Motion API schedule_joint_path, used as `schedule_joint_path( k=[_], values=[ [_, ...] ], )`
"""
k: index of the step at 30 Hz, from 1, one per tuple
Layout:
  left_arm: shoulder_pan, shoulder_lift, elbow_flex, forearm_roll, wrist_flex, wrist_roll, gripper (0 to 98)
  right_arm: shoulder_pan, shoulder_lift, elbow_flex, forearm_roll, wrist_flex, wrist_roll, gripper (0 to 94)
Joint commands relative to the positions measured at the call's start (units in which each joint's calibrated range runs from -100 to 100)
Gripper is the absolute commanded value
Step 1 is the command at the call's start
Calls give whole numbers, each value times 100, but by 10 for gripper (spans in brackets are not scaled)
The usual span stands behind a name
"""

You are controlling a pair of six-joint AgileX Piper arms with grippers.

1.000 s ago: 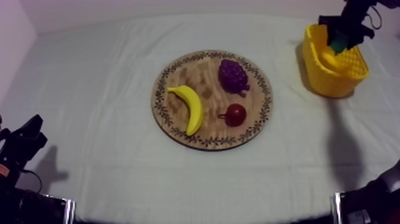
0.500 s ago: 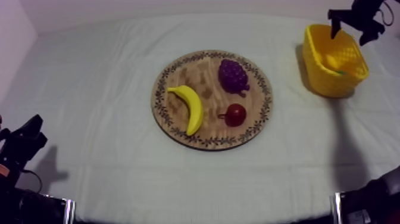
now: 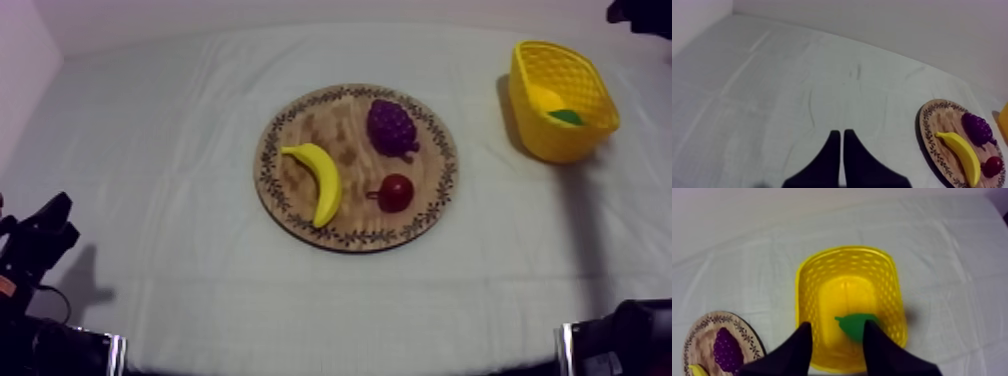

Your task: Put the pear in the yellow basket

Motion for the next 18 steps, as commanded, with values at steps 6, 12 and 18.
schedule_joint_path(
  k=[6,12,18],
  values=[
    [0,2,-2,1,0,-1,1,-267,-3090,2603,-168,-1220,143,210],
    [0,2,-2,1,0,-1,1,-367,-4559,4023,-438,-1623,311,77],
    [0,2,-2,1,0,1,1,-398,-6021,5418,-609,-1840,343,13]
  ],
)
